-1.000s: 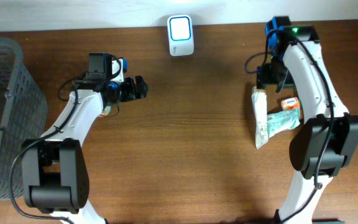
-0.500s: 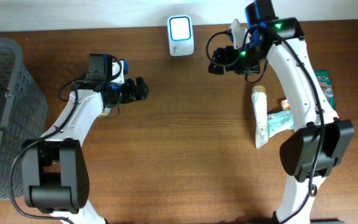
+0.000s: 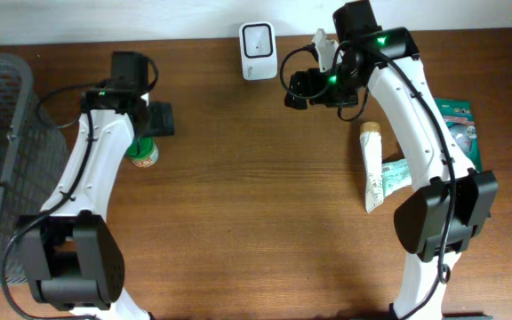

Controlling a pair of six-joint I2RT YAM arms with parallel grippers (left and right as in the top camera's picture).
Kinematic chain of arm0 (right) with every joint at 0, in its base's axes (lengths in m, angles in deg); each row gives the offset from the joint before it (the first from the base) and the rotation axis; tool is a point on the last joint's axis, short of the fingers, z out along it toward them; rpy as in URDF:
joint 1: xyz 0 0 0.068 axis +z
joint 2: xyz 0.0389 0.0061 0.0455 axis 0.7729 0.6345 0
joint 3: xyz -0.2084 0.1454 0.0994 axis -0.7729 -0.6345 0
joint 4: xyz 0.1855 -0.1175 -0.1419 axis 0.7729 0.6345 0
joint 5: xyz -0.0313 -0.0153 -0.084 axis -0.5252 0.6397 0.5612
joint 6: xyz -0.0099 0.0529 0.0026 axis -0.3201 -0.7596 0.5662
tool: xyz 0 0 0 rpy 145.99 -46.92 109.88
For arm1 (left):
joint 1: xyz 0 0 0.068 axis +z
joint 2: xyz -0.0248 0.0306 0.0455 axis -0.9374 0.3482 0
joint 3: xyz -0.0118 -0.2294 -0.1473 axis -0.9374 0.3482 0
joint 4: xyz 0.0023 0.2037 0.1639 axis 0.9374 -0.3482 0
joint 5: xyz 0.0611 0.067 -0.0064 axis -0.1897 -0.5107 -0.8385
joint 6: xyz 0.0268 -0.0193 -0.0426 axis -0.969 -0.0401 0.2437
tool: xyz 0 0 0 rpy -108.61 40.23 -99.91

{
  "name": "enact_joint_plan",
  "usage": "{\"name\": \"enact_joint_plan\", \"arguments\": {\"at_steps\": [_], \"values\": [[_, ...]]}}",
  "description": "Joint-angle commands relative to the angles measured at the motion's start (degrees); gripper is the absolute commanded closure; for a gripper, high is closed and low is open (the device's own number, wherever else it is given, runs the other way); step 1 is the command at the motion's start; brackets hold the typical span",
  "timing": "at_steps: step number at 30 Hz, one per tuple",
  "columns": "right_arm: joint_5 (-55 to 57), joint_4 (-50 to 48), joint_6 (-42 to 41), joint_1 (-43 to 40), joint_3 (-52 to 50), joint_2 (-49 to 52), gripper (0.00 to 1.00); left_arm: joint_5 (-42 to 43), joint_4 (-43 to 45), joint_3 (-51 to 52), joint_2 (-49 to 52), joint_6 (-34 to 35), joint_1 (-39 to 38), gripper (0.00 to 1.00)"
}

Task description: Scan the item barcode

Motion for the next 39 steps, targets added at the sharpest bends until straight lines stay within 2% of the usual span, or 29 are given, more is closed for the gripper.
{"name": "enact_joint_plan", "arguments": {"at_steps": [1, 5, 9, 12, 14, 16, 17, 20, 23, 25, 27, 28, 30, 33, 34, 35, 36, 37, 38, 39], "values": [[0.3, 0.0, 0.1, 0.3, -0.7, 0.4, 0.1, 2.8, 4.6, 5.2, 0.1, -5.2, 4.8, 0.05], [0.3, 0.1, 0.1, 0.3, -0.7, 0.4, 0.1, 14.7, 7.1, 5.9, 2.7, -13.0, 7.6, 0.07], [0.3, 0.0, 0.1, 0.3, -0.7, 0.4, 0.1, 20.2, 7.8, 5.9, 6.3, -14.2, 7.5, 0.11], [0.3, 0.0, 0.1, 0.3, -0.7, 0.4, 0.1, 20.3, 7.1, 5.9, 6.4, -14.2, 7.6, 0.16], [0.3, -0.1, 0.1, 0.3, -0.7, 0.4, 0.1, 18.7, 6.7, 5.9, 6.5, -14.0, 7.6, 0.27], [0.3, -0.2, 0.1, 0.3, -0.7, 0.4, 0.1, 18.7, 6.7, 5.9, 6.5, -12.5, 7.5, 0.46], [0.3, -0.2, 0.1, 0.3, -0.7, 0.4, 0.1, 18.7, 6.7, 5.9, 6.5, -11.5, 7.5, 0.53], [0.3, -0.2, 0.1, 0.3, -0.7, 0.4, 0.1, 23.4, 5.7, 5.9, 6.5, -10.2, 7.2, 0.56], [0.3, -0.4, 0.1, 0.3, -0.7, 0.4, 0.1, 32.1, 5.4, 5.9, 6.5, -9.1, 3.5, 0.55], [0.3, -0.5, 0.1, 0.2, -0.7, 0.4, 0.1, 34.9, 5.4, 5.9, 6.5, -7.4, 0.4, 0.55], [1.7, -1.5, 0.5, 0.2, -0.7, 0.4, 0.1, 36.0, 5.4, 5.9, 6.5, -6.1, -6.6, 0.55], [3.7, -1.9, 0.5, 0.2, -0.7, 0.4, 0.1, 35.3, 5.5, 5.9, 6.5, -6.0, -9.3, 0.54], [6.3, -2.2, 0.5, 0.1, -0.7, 0.4, 0.1, 28.3, 6.1, 5.9, 6.6, -2.5, -15.8, 0.53], [6.3, -2.1, 0.5, -1.5, -0.7, 0.4, 0.1, 21.6, 8.9, 5.9, 7.9, -1.2, -24.5, 0.51], [6.2, -1.9, 0.5, -2.3, -0.7, 0.4, 0.1, 18.2, 9.4, 5.9, 8.3, -0.2, -26.6, 0.48], [5.7, -1.8, 0.5, -2.9, -0.7, 0.4, 0.1, 15.8, 9.5, 5.9, 8.4, -0.2, -28.2, 0.4], [5.7, -1.9, 0.5, -3.6, -0.7, 0.4, 0.07, 14.6, 9.7, 5.9, 8.4, -0.2, -29.0, 0.3], [5.7, -1.9, 0.5, -3.9, -0.6, 0.4, 0.04, 14.5, 10.0, 5.9, 8.4, -0.2, -29.3, 0.11], [5.7, -1.9, 0.4, -4.5, -0.6, 0.4, 0.02, 14.5, 10.0, 5.8, 8.4, -0.2, -29.2, 0.03], [5.7, -1.9, 0.4, -5.0, -0.6, 0.4, 0.02, 14.5, 9.9, 5.6, 8.4, -0.2, -29.1, 0.03]]}}
